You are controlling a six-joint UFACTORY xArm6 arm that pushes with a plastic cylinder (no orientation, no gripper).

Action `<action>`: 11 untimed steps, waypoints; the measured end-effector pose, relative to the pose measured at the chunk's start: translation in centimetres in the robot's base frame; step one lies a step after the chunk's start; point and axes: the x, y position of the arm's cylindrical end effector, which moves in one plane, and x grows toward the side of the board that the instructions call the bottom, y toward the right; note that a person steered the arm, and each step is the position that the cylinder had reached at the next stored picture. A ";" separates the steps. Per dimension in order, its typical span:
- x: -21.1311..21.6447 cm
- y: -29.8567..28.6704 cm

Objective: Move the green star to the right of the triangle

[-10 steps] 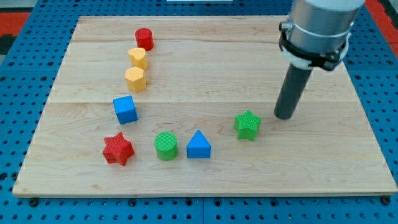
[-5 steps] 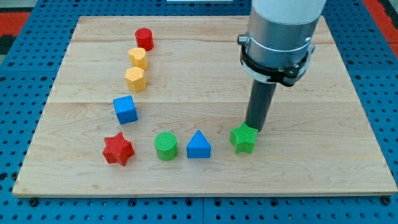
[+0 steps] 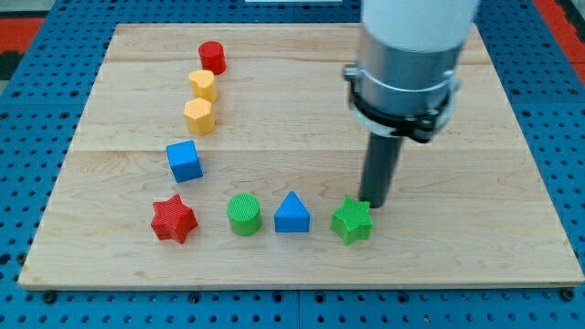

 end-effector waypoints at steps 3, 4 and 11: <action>9.5 3.4; 9.5 -1.2; 4.7 2.8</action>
